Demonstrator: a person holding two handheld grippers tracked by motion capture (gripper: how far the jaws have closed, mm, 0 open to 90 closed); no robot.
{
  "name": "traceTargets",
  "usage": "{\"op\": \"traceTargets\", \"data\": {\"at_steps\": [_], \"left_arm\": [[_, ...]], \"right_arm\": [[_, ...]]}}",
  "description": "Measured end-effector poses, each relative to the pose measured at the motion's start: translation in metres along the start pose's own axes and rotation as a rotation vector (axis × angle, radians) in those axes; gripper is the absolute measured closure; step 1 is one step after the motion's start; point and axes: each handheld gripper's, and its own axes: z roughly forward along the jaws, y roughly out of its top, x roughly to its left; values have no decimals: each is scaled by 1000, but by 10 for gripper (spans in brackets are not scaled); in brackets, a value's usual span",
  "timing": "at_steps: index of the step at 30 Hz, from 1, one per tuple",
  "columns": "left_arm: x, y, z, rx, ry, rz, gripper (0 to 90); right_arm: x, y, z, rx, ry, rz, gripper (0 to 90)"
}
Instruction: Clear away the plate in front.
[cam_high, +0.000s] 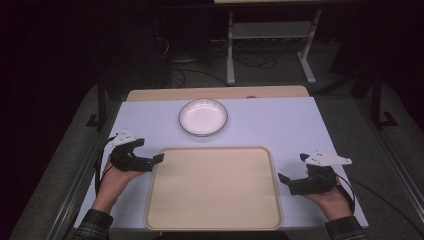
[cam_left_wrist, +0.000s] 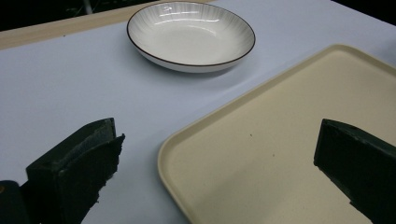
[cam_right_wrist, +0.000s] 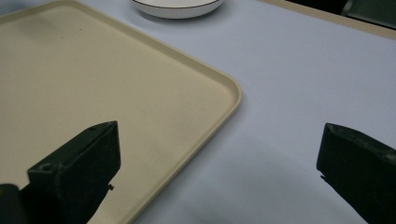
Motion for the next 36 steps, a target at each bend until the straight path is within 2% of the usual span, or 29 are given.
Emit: {"op": "traceTargets", "data": {"at_steps": [24,36], "left_arm": [[3,20,21,0,-33,-7,0],[4,29,40,28,-53,-23,0]], "right_arm": [[-1,0,-1,-2,1,7,0],[-1,0,-1,-3,0,3,0]]}}
